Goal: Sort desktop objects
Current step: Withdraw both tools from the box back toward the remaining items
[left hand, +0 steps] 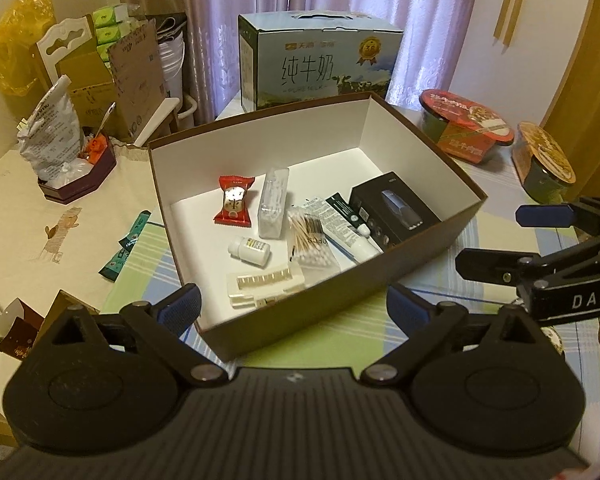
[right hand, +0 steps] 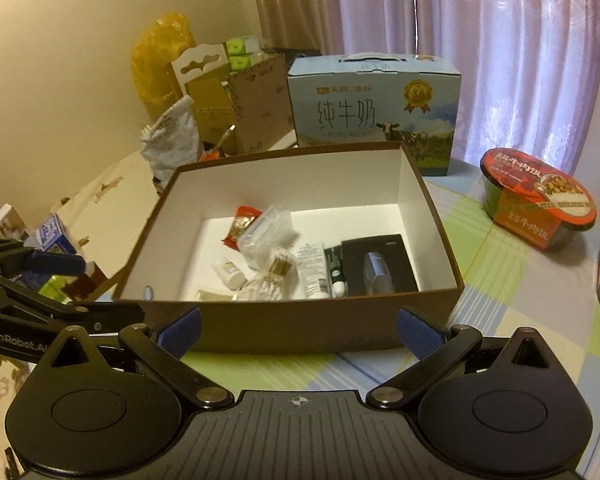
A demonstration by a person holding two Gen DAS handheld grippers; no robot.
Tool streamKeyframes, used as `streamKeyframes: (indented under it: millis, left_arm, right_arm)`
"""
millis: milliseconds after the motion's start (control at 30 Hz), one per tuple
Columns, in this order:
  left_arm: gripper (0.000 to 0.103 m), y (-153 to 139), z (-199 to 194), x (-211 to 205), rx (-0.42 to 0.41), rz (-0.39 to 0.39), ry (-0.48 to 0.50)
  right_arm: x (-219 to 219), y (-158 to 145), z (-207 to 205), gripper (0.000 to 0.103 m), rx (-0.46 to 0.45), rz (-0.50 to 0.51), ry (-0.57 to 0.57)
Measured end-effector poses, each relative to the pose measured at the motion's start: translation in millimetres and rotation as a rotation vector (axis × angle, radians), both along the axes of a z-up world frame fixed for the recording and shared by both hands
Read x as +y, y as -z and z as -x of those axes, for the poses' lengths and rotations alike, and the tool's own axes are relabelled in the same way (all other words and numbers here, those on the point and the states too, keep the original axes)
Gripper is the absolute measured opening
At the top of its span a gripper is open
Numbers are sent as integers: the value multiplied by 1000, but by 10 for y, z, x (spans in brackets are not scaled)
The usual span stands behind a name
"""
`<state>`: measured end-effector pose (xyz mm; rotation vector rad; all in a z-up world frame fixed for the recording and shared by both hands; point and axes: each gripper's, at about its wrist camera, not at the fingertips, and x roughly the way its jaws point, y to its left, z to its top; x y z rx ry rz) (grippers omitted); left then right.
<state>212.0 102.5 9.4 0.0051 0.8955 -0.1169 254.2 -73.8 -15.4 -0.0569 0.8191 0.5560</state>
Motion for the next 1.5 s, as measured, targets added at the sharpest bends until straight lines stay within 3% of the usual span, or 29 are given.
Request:
streamKeyframes:
  millis: [367,700,1500]
  left_arm:
    - [98,-23,431,-132,-11,-4,21]
    - [98,129,702,-280,31,-7,52]
    - [98,650,880,-646,164,-14,179]
  right_arm:
    - [-162,-58,530,101,-12,-36,11]
    - [-395,46,957,101,10,-29,39]
    - [-1088,521,1496,101,175,1,282]
